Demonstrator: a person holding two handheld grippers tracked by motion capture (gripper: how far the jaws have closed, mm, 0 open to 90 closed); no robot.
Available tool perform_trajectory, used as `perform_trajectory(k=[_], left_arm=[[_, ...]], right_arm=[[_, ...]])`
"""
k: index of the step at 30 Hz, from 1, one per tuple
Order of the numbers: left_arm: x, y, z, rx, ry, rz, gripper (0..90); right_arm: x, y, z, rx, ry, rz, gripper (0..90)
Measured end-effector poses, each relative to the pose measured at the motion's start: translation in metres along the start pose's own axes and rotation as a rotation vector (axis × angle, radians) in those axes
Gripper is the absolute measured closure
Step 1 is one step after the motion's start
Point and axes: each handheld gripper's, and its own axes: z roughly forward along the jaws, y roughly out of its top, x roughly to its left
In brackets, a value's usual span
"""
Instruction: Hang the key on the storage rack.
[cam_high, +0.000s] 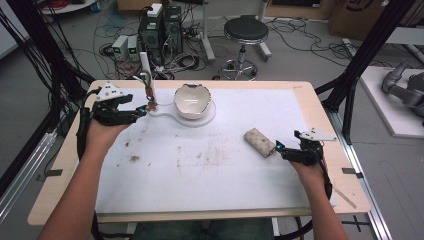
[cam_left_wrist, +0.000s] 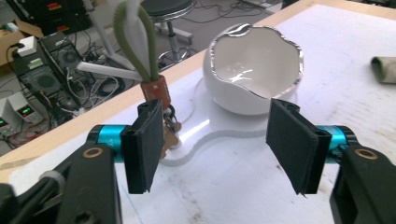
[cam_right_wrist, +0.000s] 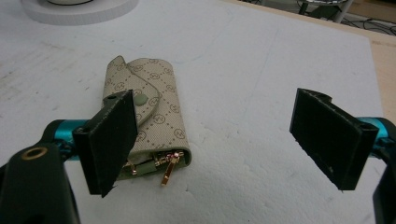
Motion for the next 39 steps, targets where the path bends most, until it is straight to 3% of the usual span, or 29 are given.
perform_trajectory(k=[3, 10, 23, 27, 32, 36, 39], left_arm=[[-0.006, -0.005, -0.003, -0.005, 0.004, 0.004, 31.5], [-0.018, -0.012, -0.008, -0.014, -0.048, 0.011, 26.2], [-0.032, -0.037, -0.012, -0.023, -0.115, -0.013, 18.4], [-0.036, -0.048, -0.01, -0.039, -0.156, -0.01, 14.7], [-0.041, -0.068, -0.005, -0.05, -0.166, -0.019, 14.8], [-0.043, -0.081, 0.001, -0.065, -0.207, 0.003, 14.8], [-0.043, -0.087, 0.002, -0.045, -0.216, -0.008, 14.8]], right_arm=[[0.0, 0.0, 0.0, -0.001, 0.002, 0.0, 15.4], [0.0, 0.0, -0.001, -0.004, -0.001, 0.002, 15.4], [0.001, 0.0, -0.001, 0.002, 0.005, -0.008, 15.4], [0.001, -0.001, -0.001, 0.008, 0.007, -0.006, 15.3], [0.001, -0.002, -0.003, 0.01, 0.002, -0.014, 15.4], [0.0, -0.002, -0.003, 0.013, -0.004, -0.019, 15.4], [-0.001, -0.003, -0.003, 0.015, -0.004, -0.022, 15.4]])
